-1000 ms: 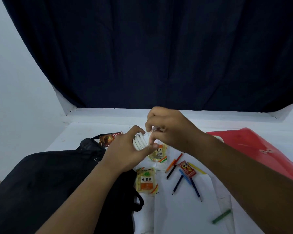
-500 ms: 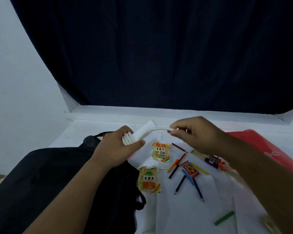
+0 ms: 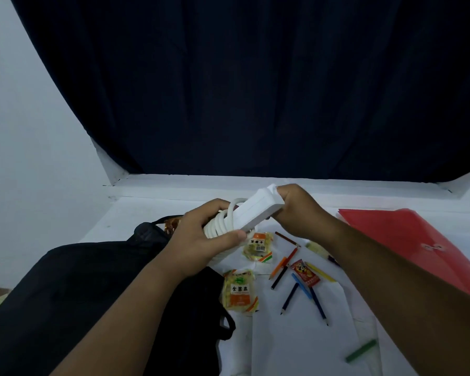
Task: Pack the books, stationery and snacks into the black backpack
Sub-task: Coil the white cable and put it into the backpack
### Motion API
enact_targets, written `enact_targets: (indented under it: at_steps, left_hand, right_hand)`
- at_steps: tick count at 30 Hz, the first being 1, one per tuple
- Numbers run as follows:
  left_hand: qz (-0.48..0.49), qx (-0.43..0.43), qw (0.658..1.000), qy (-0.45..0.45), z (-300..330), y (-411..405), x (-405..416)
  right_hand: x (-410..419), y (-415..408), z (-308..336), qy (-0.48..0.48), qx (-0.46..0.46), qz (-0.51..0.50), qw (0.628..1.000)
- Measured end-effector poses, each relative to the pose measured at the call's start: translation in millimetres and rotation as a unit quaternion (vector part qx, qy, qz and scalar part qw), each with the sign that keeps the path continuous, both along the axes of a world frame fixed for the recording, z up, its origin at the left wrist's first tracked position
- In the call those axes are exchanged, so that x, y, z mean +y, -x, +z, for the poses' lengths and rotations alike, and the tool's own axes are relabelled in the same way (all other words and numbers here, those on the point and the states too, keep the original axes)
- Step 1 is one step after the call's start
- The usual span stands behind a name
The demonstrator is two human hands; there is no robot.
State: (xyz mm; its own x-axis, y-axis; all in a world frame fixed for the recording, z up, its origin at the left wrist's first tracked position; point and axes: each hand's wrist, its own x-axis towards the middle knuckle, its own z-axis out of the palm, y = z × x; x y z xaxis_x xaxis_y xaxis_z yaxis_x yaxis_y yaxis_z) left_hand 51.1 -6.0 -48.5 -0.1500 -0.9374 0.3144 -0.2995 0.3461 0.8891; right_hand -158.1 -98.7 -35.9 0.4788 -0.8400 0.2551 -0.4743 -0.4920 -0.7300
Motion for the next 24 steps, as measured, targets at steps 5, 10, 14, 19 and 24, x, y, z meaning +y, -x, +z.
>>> enact_targets:
  at_steps: [5, 10, 14, 19, 24]
  left_hand:
    - [0.038, 0.094, 0.994, -0.037, -13, 7, 5]
    - [0.041, 0.18, 0.979, -0.086, -17, 13, 4]
    - [0.046, 0.201, 0.973, -0.108, -18, 17, 4]
    - [0.03, 0.184, 0.975, -0.123, -20, 16, 3]
    - [0.029, 0.169, 0.978, -0.116, -18, 17, 4]
  right_hand:
    - [13, -11, -16, 0.005, -0.032, 0.022, 0.999]
    - [23, -11, -13, 0.012, -0.033, 0.05, 0.998]
    - [27, -11, -14, -0.006, -0.027, 0.054, 0.998]
    - [24, -10, -13, 0.011, -0.008, 0.012, 1.0]
    - [24, -11, -9, 0.028, 0.012, -0.029, 0.999]
